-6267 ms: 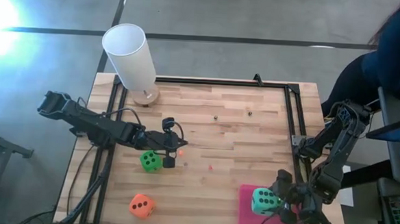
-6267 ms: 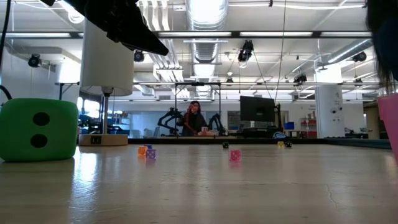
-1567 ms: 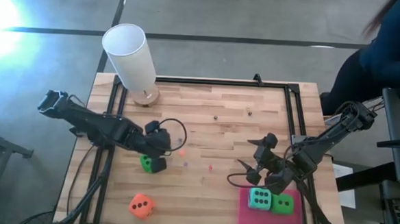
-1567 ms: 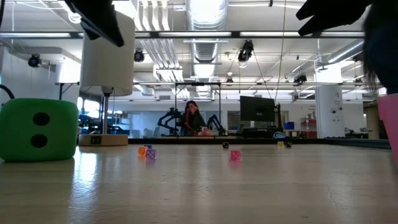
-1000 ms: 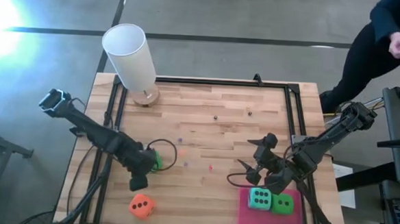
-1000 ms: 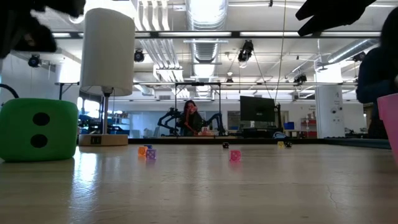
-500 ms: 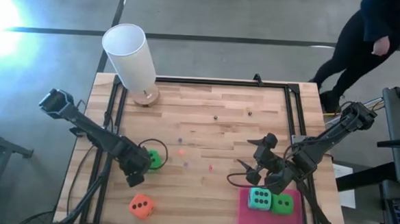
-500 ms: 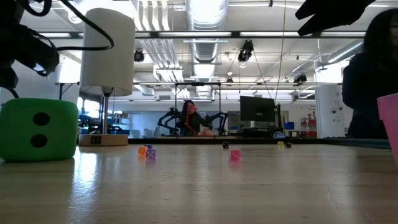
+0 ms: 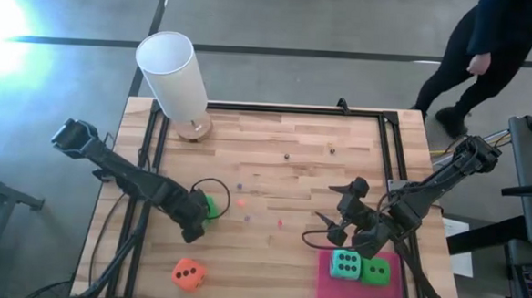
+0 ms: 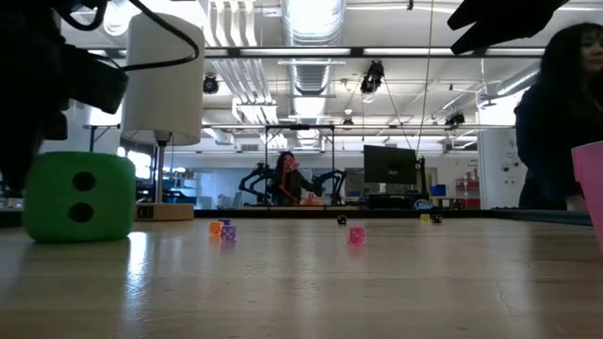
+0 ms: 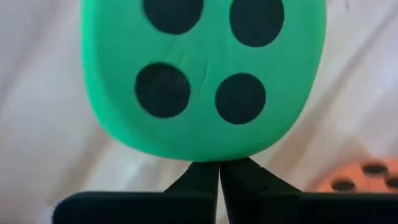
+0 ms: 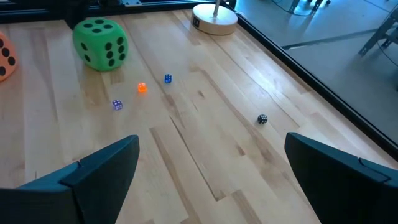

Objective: Pick & Place Dice
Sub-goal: Put the large green die into the bin

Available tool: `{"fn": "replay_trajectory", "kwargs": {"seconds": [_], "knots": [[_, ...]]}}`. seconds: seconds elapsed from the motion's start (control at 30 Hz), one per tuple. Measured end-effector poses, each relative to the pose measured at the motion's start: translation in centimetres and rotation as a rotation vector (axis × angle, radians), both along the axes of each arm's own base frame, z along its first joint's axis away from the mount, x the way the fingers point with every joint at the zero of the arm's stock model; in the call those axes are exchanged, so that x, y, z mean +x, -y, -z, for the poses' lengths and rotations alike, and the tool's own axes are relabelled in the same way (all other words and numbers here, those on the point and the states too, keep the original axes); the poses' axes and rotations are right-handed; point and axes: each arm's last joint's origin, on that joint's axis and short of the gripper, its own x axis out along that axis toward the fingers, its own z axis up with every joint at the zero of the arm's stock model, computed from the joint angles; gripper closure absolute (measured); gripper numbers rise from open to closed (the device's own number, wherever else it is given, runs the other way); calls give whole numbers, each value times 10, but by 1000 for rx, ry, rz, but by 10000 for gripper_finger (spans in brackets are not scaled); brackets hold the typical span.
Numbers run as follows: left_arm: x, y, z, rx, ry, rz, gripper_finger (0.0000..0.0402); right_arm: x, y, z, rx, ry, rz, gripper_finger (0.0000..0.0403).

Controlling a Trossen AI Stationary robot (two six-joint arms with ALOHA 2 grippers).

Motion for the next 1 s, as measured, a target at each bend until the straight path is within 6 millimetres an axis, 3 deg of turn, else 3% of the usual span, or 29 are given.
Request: {"fn": "replay_trajectory", "kwargs": {"seconds": [0.57, 1.0], "knots": [[27, -46, -4, 335, 206, -67, 382, 1, -1, -1, 3, 9, -4, 3], [63, -86, 15, 429, 270, -1, 382, 1, -1, -1, 6, 15, -3, 3]]}}
